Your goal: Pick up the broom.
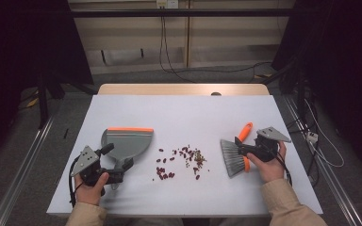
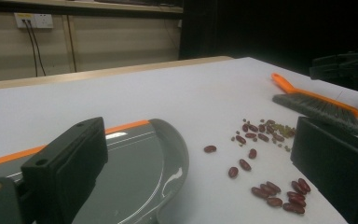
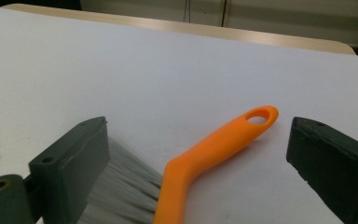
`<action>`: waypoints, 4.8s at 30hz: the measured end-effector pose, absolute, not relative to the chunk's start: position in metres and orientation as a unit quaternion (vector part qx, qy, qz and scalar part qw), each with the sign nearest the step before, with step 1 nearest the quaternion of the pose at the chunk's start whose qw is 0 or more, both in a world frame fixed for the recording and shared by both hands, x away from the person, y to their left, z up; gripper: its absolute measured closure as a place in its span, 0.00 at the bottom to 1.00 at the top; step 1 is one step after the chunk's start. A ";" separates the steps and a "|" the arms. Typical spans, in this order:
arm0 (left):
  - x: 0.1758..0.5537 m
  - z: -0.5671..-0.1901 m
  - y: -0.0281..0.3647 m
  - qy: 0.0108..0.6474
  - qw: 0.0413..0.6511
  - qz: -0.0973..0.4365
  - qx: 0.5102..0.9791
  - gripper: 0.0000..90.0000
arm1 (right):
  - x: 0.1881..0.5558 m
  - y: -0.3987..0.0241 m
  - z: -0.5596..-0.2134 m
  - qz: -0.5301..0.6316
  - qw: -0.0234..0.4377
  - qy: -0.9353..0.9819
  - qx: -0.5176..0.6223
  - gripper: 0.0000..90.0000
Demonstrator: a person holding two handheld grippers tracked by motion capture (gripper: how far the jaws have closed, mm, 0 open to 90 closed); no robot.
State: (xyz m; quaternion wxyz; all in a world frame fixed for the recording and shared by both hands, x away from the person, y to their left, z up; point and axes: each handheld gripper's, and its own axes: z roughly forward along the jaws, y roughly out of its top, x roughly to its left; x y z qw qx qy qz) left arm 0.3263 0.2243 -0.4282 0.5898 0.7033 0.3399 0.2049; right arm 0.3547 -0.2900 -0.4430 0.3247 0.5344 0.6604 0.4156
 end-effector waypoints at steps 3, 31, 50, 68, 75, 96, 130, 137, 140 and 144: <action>0.326 -0.428 0.224 0.339 0.592 0.206 0.701 0.04 | 0.364 -0.290 -0.447 0.406 0.319 0.656 0.551 0.08; 0.327 -0.429 0.222 0.336 0.589 0.202 0.706 0.04 | 0.390 -0.272 -0.464 0.296 0.296 0.691 0.589 0.48; 0.326 -0.428 0.219 0.329 0.587 0.204 0.711 0.04 | 0.396 -0.267 -0.455 0.281 0.224 0.699 0.618 0.74; 0.325 -0.427 0.217 0.325 0.581 0.208 0.717 0.04 | 0.400 -0.265 -0.456 0.272 0.219 0.699 0.624 0.73; 0.325 -0.426 0.215 0.319 0.579 0.212 0.720 0.04 | 0.401 -0.264 -0.455 0.266 0.218 0.695 0.632 0.75; 0.321 -0.423 0.215 0.318 0.579 0.219 0.718 0.04 | 0.403 -0.271 -0.455 0.286 0.194 0.690 0.636 0.75; 0.318 -0.417 0.222 0.327 0.582 0.232 0.707 0.04 | 0.387 -0.279 -0.411 0.442 0.212 0.648 0.583 0.79; 0.319 -0.410 0.208 0.310 0.589 0.225 0.711 0.04 | 0.378 -0.279 -0.400 0.496 0.206 0.626 0.565 0.80; 0.320 -0.407 0.202 0.303 0.591 0.221 0.714 0.04 | 0.374 -0.278 -0.395 0.514 0.205 0.619 0.557 0.80; 0.321 -0.401 0.194 0.292 0.596 0.219 0.715 0.04 | 0.370 -0.278 -0.392 0.530 0.207 0.611 0.550 0.80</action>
